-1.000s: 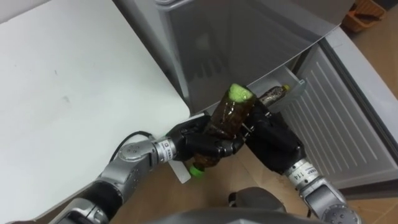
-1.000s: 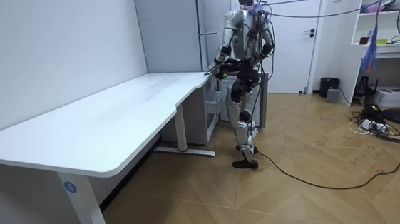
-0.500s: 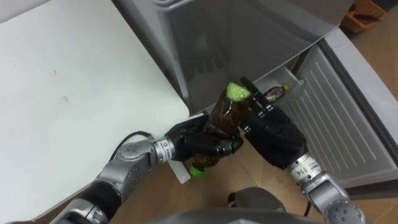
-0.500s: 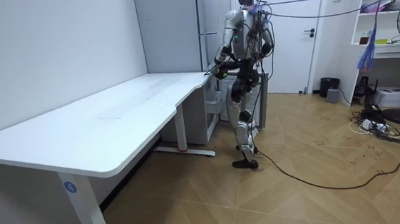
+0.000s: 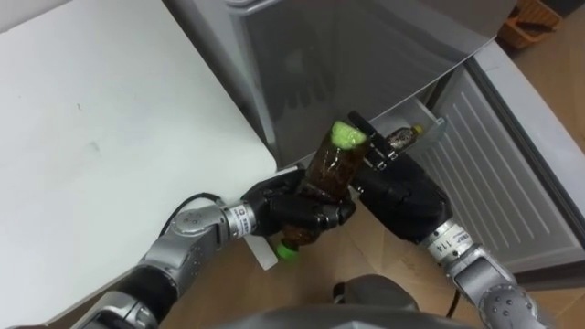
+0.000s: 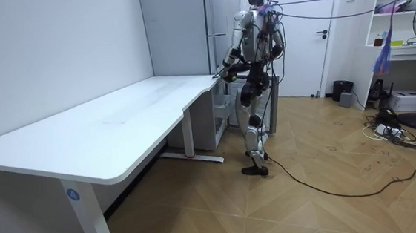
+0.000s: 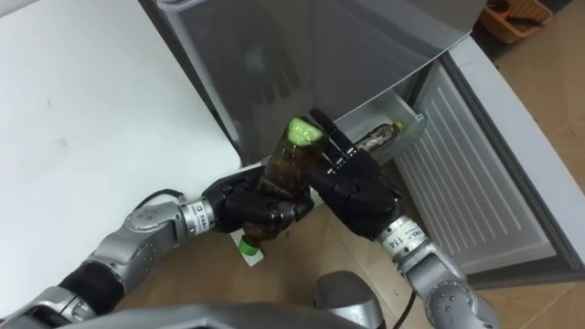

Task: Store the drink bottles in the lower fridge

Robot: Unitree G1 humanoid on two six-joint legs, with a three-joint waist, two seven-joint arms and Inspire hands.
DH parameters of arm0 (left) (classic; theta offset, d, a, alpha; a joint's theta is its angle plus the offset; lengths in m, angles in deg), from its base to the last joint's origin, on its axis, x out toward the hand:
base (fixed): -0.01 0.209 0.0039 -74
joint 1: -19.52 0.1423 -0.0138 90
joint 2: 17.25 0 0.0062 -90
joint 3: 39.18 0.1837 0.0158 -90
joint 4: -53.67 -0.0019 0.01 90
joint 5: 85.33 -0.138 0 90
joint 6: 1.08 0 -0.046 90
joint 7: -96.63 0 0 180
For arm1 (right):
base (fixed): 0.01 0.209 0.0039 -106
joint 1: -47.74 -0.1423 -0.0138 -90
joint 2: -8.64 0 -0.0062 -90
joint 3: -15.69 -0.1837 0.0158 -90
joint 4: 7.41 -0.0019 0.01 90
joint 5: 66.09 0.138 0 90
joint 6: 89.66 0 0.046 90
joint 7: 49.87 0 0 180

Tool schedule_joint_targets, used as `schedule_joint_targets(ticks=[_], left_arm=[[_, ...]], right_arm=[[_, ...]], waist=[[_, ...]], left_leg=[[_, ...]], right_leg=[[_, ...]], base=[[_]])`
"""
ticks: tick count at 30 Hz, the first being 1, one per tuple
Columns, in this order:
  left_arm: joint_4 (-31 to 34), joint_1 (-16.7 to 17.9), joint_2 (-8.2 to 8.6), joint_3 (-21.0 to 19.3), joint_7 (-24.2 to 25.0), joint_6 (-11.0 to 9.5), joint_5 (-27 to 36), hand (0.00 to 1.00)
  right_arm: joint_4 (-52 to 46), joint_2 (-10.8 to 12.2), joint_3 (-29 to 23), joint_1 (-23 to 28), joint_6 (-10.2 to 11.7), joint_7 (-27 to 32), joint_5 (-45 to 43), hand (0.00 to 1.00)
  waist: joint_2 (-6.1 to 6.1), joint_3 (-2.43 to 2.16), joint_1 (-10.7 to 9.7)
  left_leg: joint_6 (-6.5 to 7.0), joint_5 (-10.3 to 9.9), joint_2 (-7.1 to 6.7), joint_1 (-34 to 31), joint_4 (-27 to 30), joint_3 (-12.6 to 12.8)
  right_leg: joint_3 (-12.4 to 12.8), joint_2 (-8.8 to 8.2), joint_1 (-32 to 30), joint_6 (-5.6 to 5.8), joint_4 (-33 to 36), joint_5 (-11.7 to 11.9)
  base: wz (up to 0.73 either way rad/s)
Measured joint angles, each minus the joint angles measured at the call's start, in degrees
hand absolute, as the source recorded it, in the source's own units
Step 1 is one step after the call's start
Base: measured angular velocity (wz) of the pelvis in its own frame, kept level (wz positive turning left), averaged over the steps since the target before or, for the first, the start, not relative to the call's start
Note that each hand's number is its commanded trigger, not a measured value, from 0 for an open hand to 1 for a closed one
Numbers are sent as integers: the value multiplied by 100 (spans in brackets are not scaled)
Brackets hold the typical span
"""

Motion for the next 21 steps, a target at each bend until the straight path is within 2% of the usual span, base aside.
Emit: schedule_joint_targets(ticks=[8,13,21], left_arm=[[-37,-10,1,0,18,-5,-32,100],[-62,-9,-6,1,14,-14,-45,100],[-97,-21,-21,-29,43,-47,-207,100]], right_arm=[[1,-16,-76,-53,3,-95,-310,0],[-9,-2,-155,-60,2,-152,-521,0],[-179,-34,-252,-63,8,-199,-1189,0]], waist=[[-4,3,-3],[-45,30,-3],[-57,36,-5]], left_leg=[[-4,3,7,25,-3,0],[-11,0,8,87,-20,5],[-24,-7,11,93,2,7]], right_leg=[[-7,4,24,-4,-6,3],[5,-1,78,-2,-2,-8],[-8,-11,39,-20,90,-51]], base=[[0],[0],[0]])
